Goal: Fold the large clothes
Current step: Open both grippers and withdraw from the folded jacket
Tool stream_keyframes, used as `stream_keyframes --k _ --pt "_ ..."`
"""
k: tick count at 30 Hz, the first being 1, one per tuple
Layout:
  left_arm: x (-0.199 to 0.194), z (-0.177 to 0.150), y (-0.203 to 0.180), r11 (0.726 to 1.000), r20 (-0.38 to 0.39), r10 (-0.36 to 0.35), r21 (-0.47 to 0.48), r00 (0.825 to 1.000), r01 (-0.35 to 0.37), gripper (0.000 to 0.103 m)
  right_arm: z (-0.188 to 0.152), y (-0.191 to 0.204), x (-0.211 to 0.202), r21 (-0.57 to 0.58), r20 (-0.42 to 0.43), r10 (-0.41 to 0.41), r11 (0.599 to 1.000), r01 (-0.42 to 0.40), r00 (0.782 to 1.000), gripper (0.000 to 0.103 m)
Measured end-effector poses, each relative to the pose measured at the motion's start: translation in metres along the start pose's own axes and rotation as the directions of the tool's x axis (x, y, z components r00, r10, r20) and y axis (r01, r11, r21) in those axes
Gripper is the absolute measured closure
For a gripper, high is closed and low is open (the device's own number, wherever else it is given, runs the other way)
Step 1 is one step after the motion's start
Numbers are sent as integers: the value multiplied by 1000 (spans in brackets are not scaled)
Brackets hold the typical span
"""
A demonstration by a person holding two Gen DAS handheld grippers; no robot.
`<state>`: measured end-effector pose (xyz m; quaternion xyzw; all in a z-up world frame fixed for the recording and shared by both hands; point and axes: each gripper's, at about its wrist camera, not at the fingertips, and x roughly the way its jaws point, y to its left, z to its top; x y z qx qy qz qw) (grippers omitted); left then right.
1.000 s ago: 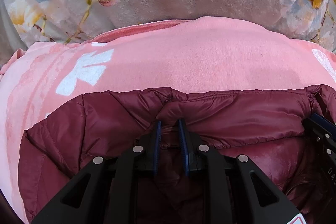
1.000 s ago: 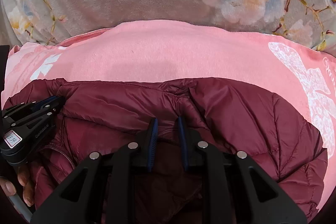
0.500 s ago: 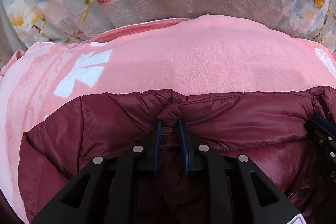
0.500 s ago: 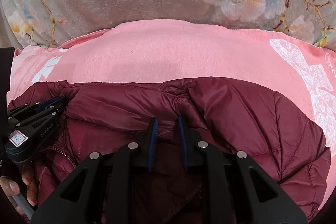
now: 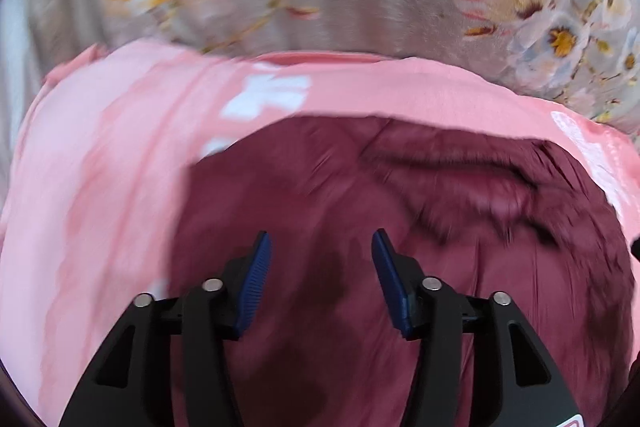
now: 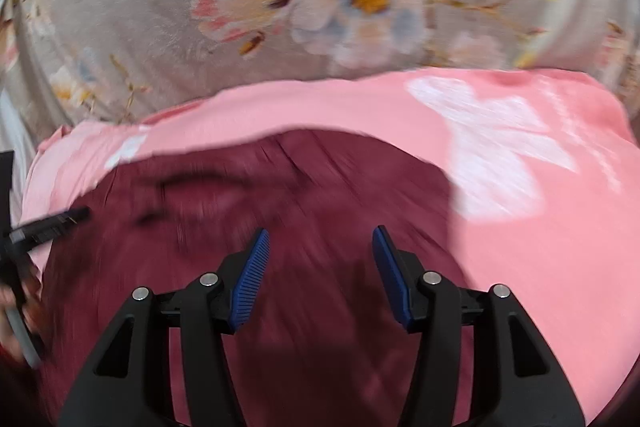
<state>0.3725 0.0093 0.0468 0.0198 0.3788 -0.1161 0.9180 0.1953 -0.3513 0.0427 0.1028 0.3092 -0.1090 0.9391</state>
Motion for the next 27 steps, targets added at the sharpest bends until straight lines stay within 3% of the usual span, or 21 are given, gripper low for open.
stream_keyframes --k 6,10,13,16,21,22,23,24,25,27 --pt "-76 -92 83 997 -94 -29 -75 995 22 45 -92 -59 -109 131 -64 -16 991 24 998 36" --pt "-105 -148 123 986 -178 -71 -162 981 42 44 -158 -71 -152 187 -151 12 982 17 988 35" --pt "-119 -189 141 966 -223 -132 -249 966 75 44 -191 -74 -169 236 -157 63 971 -25 986 35" --pt "-130 -213 148 944 -219 -186 -310 958 112 44 -210 -73 -170 296 -158 113 953 -62 981 35" --pt "-142 -228 137 930 -205 -237 -330 950 161 45 -219 -58 -169 304 -120 120 949 -79 985 33" --pt "-143 -230 134 926 -204 -255 -332 945 178 46 -219 -56 -168 316 -113 141 944 -99 984 41" --pt "-142 -230 129 931 -210 -249 -322 945 173 54 -218 -52 -166 327 -108 168 937 -124 980 49" --pt "-144 -231 126 937 -211 -240 -307 948 168 76 -218 -50 -165 331 -109 185 933 -140 977 69" --pt "-146 -231 122 940 -212 -241 -295 947 173 90 -218 -48 -166 335 -108 196 930 -150 975 84" --pt "-158 -231 119 941 -200 -242 -286 949 180 99 -217 -46 -175 351 -81 215 920 -174 973 95"
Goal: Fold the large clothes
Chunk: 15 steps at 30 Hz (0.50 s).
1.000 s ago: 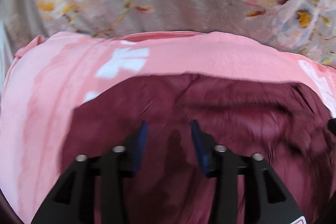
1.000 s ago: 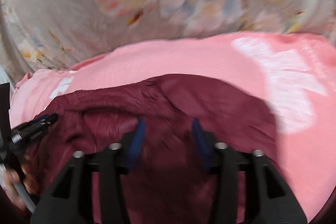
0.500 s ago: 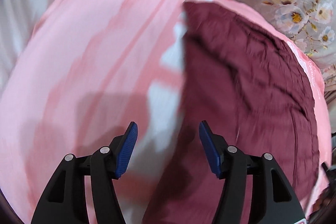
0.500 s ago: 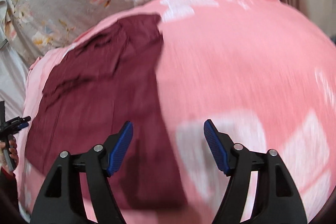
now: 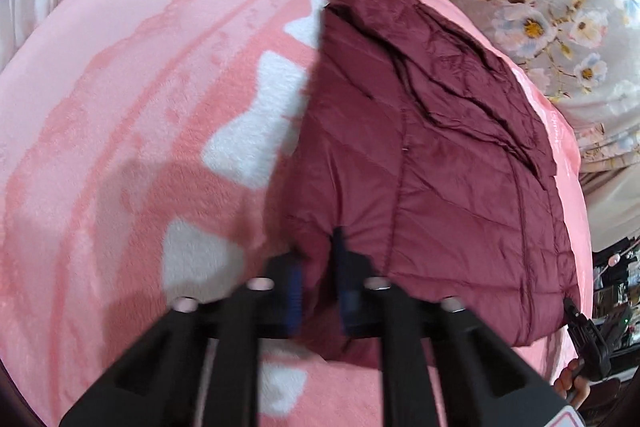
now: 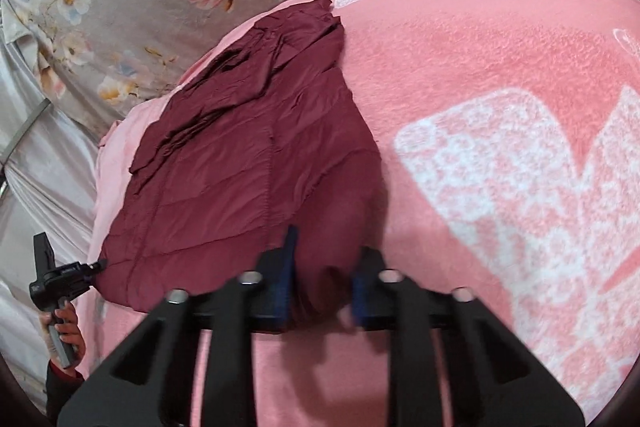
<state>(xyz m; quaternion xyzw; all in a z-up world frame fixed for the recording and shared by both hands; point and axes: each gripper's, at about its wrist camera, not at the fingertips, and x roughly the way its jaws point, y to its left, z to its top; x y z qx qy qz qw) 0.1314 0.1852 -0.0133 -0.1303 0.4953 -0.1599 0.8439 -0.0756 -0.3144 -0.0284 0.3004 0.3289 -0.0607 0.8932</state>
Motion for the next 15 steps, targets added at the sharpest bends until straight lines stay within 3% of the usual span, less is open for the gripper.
stream_keyframes --k 4,7,11,15 --pt "-39 -12 -4 999 45 -48 12 998 48 101 -5 8 -41 7 81 63 998 -64 995 99" --pt "-91 -33 -9 993 91 -111 43 990 107 101 -14 20 -92 -37 164 110 994 -105 980 99" --pt "-158 -60 -7 983 159 -179 64 971 171 101 -27 41 -169 -127 287 178 981 -147 941 99" --pt "-219 -67 -15 970 257 -242 96 936 224 101 -17 61 -221 -188 398 240 966 -177 886 99"
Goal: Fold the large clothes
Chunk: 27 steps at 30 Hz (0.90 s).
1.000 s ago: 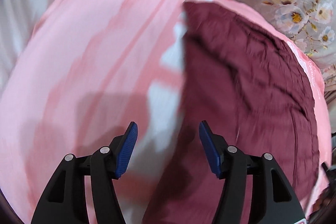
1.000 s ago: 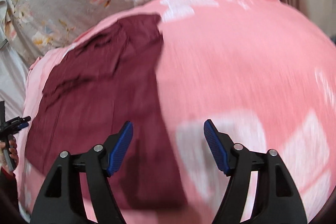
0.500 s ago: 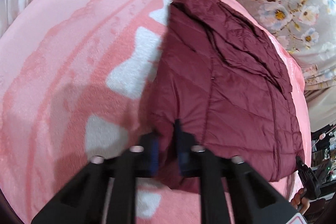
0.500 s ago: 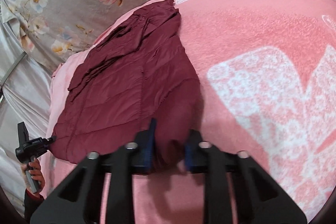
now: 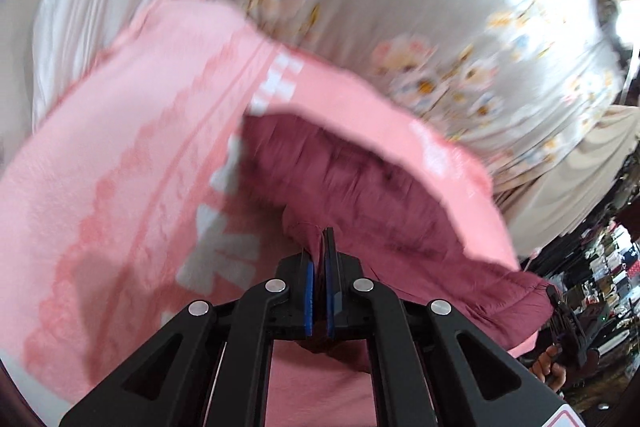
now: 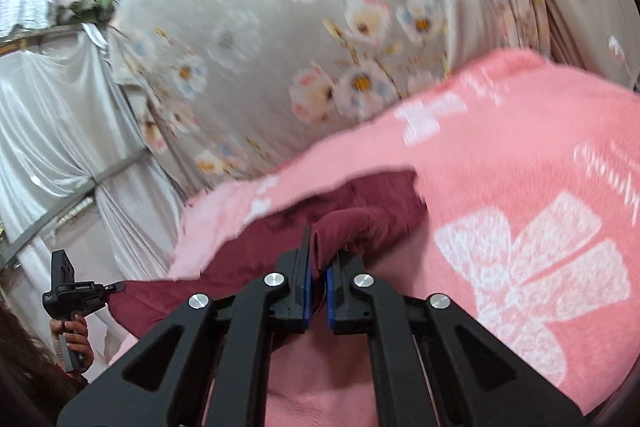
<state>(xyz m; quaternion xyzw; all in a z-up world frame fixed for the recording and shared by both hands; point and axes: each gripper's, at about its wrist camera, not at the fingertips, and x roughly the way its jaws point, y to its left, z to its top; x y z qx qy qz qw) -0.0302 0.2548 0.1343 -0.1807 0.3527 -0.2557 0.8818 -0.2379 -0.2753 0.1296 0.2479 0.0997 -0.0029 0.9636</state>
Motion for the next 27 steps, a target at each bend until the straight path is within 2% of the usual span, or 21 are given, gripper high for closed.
stream_keyframes --k 2,4,7,8,12,15,18,23,25,27 --pt "-14 14 -15 1000 58 -2 28 998 1 101 17 5 -1 2 43 20 1000 -20 999 99" --pt "-12 33 -29 998 94 17 62 995 -23 101 34 5 11 14 62 27 1000 -28 998 99" --pt "15 63 -43 994 98 64 88 993 -73 101 56 -4 50 23 64 -18 1000 16 998 99" --pt "35 76 -48 988 96 111 96 989 -120 101 61 -9 73 26 46 -51 998 50 998 99" --pt "117 110 -47 956 39 263 127 964 -266 100 65 -29 150 23 -33 -178 984 179 984 99" --pt "192 123 -32 924 -34 362 141 931 -354 100 57 -48 203 10 -97 -258 965 260 961 99" --pt "241 123 -13 905 -91 416 138 905 -402 100 47 -64 249 -7 -148 -321 946 324 935 99" --pt "301 117 13 882 -173 469 134 866 -452 99 31 -82 299 -50 -204 -398 917 397 894 99" --pt "317 114 21 879 -203 477 138 855 -457 97 24 -91 315 -63 -232 -418 907 416 878 99" --pt "330 111 29 880 -220 475 136 852 -456 94 19 -96 327 -89 -252 -440 898 432 862 99"
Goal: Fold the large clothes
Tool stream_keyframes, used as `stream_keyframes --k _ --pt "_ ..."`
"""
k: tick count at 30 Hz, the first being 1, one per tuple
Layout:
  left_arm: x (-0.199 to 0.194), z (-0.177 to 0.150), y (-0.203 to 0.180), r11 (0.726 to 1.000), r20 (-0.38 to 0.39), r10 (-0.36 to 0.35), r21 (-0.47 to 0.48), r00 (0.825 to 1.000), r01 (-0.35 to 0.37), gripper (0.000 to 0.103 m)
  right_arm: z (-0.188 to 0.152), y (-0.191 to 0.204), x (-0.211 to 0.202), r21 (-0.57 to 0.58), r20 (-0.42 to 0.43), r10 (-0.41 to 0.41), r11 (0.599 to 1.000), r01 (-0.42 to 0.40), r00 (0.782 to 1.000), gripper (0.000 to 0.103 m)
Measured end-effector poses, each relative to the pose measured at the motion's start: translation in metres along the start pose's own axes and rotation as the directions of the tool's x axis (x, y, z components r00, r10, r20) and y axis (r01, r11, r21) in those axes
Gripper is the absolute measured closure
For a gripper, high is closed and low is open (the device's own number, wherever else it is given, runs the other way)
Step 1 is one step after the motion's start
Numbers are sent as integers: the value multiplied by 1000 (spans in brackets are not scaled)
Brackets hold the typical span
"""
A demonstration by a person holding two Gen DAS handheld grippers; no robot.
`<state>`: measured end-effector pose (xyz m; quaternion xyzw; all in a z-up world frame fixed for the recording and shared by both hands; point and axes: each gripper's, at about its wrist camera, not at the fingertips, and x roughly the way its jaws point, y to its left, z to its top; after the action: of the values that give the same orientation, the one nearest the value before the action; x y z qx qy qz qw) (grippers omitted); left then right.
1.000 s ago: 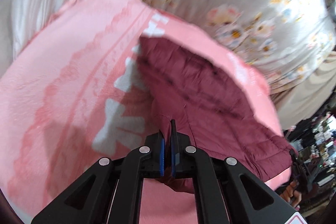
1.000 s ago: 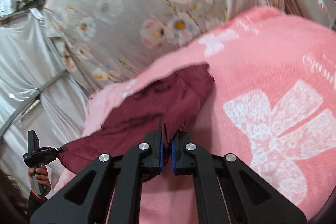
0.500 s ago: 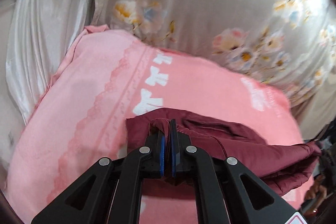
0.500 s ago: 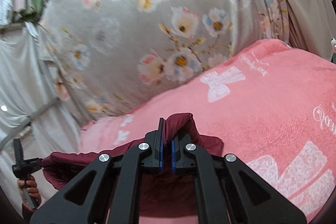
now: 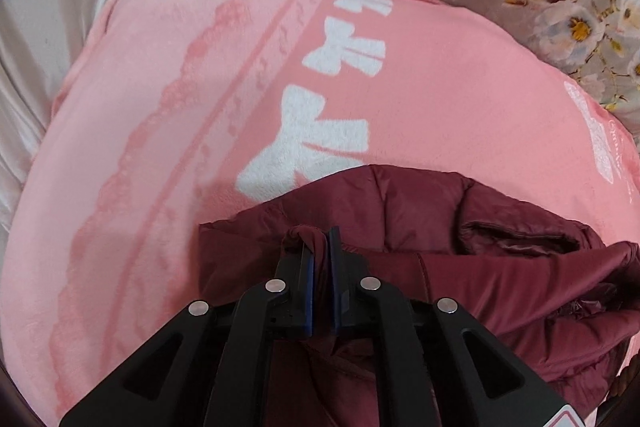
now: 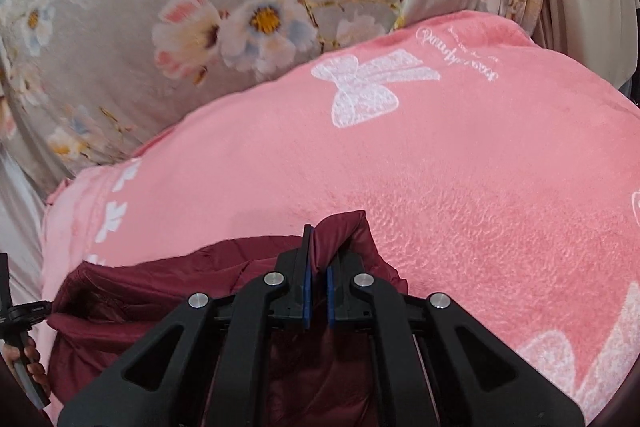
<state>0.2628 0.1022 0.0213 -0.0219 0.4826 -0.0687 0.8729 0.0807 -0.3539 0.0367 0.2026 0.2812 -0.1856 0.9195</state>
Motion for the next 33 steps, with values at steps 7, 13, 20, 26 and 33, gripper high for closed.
stream_keyframes --k 7,13,20,26,33 --pt "11 -2 -4 1000 27 -12 25 1000 11 91 -10 -12 26 18 -59 12 1000 -11 998 96" --pt "-44 3 16 992 142 -124 19 982 122 87 2 -23 -21 90 32 110 990 -113 993 71" --pt "-79 17 29 995 223 -85 -24 971 93 58 7 16 -82 -46 148 148 989 -142 978 50" --pt "-102 16 8 997 325 65 23 943 -76 44 -21 85 -68 -222 26 206 955 -195 978 50" --pt "-74 -12 -78 970 227 -45 244 973 -12 44 -47 158 -13 -355 -150 167 911 -210 975 51"
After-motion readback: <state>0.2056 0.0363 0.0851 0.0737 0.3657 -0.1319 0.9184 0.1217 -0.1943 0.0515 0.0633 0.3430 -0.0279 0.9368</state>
